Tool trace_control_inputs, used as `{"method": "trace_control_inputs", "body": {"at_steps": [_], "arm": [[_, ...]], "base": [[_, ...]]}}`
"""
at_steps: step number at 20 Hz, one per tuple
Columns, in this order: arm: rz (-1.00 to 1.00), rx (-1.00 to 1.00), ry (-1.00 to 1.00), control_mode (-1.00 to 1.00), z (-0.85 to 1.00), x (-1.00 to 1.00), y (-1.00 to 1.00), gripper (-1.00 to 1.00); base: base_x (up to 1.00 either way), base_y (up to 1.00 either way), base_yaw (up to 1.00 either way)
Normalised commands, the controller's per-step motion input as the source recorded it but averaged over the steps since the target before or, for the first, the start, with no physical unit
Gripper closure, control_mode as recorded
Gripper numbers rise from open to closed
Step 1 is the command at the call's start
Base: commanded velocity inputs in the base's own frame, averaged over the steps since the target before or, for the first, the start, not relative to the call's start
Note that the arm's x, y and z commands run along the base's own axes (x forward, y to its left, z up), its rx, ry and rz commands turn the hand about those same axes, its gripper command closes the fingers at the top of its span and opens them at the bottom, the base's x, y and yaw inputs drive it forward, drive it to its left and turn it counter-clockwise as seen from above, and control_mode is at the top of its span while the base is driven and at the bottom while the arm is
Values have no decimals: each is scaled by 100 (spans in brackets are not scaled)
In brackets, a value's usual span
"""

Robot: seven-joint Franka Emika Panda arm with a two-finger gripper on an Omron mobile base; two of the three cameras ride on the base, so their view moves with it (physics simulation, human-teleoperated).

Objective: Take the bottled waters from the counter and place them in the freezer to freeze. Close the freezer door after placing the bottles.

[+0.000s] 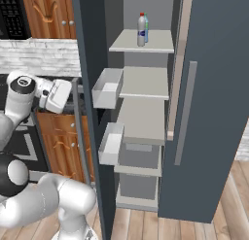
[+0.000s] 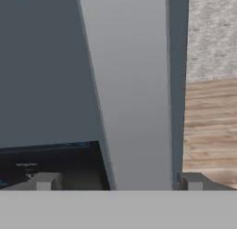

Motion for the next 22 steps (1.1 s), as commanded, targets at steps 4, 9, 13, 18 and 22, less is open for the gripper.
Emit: {"method": "trace_control_inputs", "body": {"at_steps": [4,9,13,18,22], "arm": [[0,0,2,-100,0,10,-56,-100],[0,0,1,-100,5,-3,-84,-100],[1,3,1,-100,9,0,-91,-100],[19,15,2,-100,10,4,-79,-100],[14,21,4,-100,7,11,-68,-100]], "base": [[0,0,0],[0,0,0],[0,0,0],[0,0,0],[0,0,0]]}}
